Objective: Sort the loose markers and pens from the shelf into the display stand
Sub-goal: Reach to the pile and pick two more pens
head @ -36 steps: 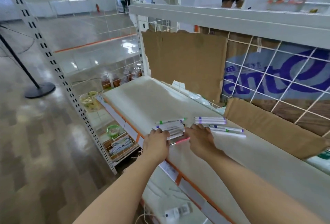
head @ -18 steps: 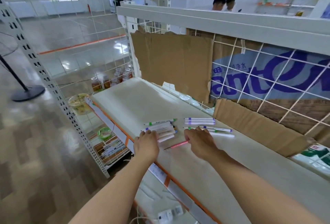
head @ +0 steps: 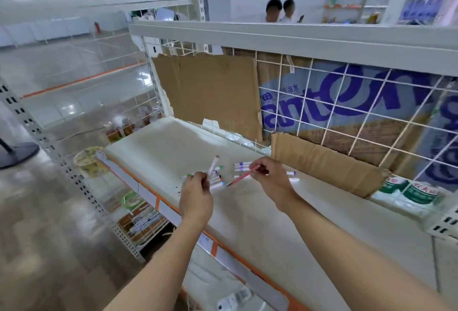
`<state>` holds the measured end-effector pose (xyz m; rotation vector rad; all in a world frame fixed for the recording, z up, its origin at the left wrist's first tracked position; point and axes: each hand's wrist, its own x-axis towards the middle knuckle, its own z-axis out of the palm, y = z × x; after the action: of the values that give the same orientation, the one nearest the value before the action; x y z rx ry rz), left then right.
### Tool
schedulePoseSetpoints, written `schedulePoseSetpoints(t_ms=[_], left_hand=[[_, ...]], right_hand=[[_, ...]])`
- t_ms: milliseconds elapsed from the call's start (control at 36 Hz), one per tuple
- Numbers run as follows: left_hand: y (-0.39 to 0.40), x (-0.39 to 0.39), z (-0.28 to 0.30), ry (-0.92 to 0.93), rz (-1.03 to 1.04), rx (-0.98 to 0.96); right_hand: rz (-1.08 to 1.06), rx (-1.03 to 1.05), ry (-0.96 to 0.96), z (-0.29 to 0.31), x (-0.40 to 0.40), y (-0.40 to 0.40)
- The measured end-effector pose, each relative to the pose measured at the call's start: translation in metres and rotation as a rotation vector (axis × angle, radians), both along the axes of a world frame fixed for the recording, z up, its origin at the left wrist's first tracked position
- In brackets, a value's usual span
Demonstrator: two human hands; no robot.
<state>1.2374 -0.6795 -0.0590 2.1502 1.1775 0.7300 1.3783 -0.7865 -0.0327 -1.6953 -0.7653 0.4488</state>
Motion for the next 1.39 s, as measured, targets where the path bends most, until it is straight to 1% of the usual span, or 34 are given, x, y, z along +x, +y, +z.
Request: schedulePoseSetpoints(t_ms=[83, 222, 361, 528, 583, 695, 750, 833, 972, 1083, 1278, 1389], left_hand=[[-0.008, 0.004, 0.005, -0.071, -0.035, -0.034], [-0.016, 0.010, 0.010, -0.168, -0.122, -0.076], [-0.019, 0.014, 0.016, -0.210, -0.211, -0.061], [-0.023, 0.020, 0.015, -0.232, -0.372, -0.052], [-0.027, 0.023, 0.015, -0.228, -0.426, -0.050], [-0.042, 0.031, 0.014, -0.254, -0.537, -0.079], [-0.053, 0.036, 0.014, -0.261, -0.594, -0.101], [-0.073, 0.041, 0.013, -0.268, -0.666, -0.141], [-0.110, 0.043, 0.012, -0.291, -0.802, -0.209], [-0.147, 0.047, 0.014, -0.274, -0.903, -0.211], [-0.234, 0.042, 0.023, -0.268, -1.074, -0.203], [-0.293, 0.030, 0.027, -0.259, -1.138, -0.174]], right_hand=[[-0.072, 0.054, -0.018, 0.005, -0.001, -0.007], [-0.216, 0.052, -0.133, 0.011, 0.001, -0.025], [-0.356, -0.066, -0.279, 0.011, 0.000, -0.053], [-0.540, -0.090, -0.412, 0.006, -0.008, -0.089], [-0.612, -0.090, -0.418, 0.009, -0.016, -0.102], [-0.766, -0.132, -0.371, 0.015, -0.033, -0.129], [-0.858, -0.170, -0.400, 0.016, -0.041, -0.145], [-0.988, -0.203, -0.457, 0.016, -0.052, -0.171], [-1.156, -0.143, -0.500, 0.013, -0.070, -0.219], [-1.260, -0.106, -0.509, 0.014, -0.085, -0.261], [-1.360, -0.077, -0.522, 0.024, -0.123, -0.343], [-1.492, -0.125, -0.522, 0.029, -0.147, -0.396]])
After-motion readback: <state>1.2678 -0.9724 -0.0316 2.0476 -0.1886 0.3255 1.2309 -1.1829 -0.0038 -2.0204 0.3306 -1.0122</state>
